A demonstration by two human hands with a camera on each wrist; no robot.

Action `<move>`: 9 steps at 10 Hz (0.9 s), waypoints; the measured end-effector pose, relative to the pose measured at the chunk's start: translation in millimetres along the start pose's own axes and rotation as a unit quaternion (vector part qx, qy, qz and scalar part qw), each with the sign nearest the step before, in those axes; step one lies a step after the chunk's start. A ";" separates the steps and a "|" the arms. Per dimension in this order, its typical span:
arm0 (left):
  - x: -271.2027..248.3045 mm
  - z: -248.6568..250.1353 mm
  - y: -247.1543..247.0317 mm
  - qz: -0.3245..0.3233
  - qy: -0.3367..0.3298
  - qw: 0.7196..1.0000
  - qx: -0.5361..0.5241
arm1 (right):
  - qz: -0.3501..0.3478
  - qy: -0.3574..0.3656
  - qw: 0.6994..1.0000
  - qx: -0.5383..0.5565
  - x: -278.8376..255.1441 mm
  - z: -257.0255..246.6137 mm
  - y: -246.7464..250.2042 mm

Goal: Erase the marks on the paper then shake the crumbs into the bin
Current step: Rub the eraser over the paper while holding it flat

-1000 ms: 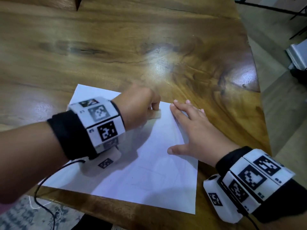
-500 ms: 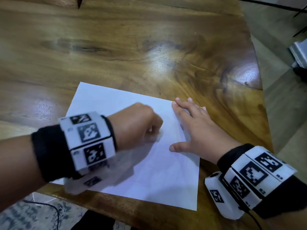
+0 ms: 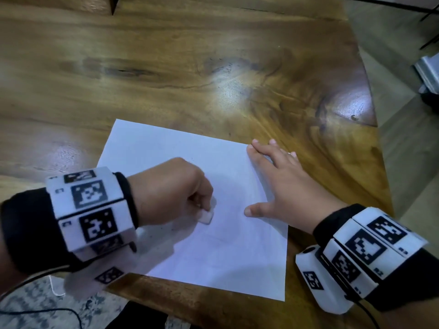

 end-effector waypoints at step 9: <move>-12.6 8.8 -11.1 0.003 -0.069 0.998 -0.006 | -0.001 -0.002 1.000 0.003 0.5 -0.8 0.0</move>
Point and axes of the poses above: each hand's wrist, its own x-axis towards the middle knuckle, its own y-axis out of the back of the hand, z = x × y, the point moved 2 cm from there along x, towards the middle knuckle, and after that the axes turned 13 degrees about x, right-handed, at the moved point
